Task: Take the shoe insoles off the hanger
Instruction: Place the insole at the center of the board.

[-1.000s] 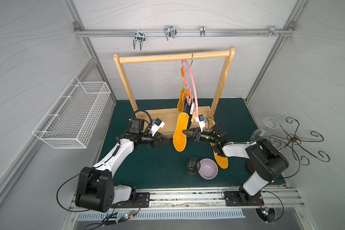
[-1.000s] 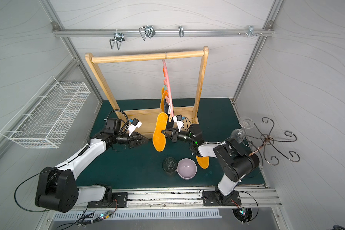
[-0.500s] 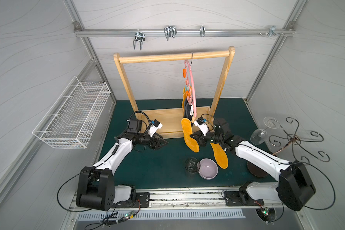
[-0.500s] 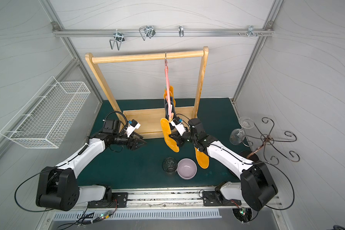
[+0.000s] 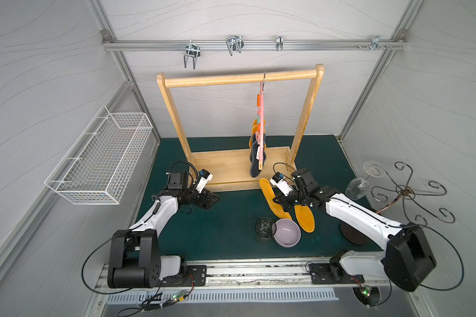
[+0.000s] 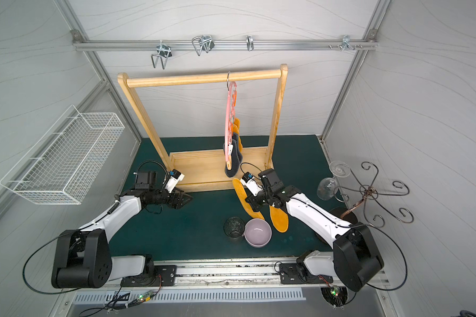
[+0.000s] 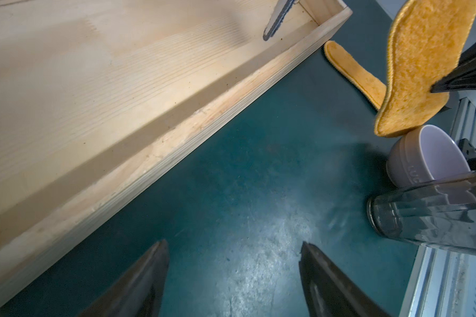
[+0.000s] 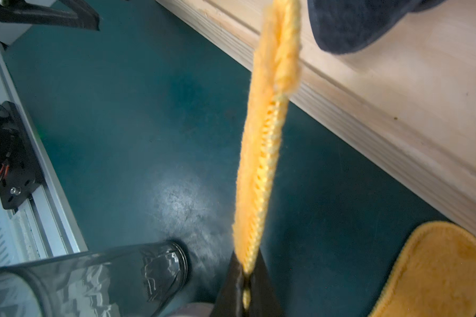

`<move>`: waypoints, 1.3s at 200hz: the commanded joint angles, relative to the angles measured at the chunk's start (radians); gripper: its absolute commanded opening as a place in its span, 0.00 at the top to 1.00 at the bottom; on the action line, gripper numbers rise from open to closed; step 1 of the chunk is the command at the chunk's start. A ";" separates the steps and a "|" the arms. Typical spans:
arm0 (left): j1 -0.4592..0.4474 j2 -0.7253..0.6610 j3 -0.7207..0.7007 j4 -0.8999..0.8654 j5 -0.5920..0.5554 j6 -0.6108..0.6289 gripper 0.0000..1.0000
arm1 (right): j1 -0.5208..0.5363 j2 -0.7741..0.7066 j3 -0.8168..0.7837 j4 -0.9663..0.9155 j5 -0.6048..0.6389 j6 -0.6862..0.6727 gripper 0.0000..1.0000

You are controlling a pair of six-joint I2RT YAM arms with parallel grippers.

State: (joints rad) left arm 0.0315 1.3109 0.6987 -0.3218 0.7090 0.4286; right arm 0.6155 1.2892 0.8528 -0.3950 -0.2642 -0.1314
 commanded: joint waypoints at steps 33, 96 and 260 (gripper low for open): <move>0.018 -0.011 -0.081 0.164 -0.069 0.024 0.19 | -0.029 -0.023 0.004 -0.129 0.040 0.025 1.00; 0.018 0.023 -0.092 0.184 -0.024 0.013 0.19 | -0.145 0.114 0.007 -0.162 -0.152 0.075 1.00; 0.018 0.027 -0.087 0.178 -0.031 0.009 0.20 | -0.203 0.225 0.060 -0.194 0.016 0.149 0.62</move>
State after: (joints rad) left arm 0.0452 1.3289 0.5938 -0.1661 0.6624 0.4301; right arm 0.4171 1.5467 0.9134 -0.5770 -0.3004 0.0002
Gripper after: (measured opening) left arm 0.803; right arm 0.374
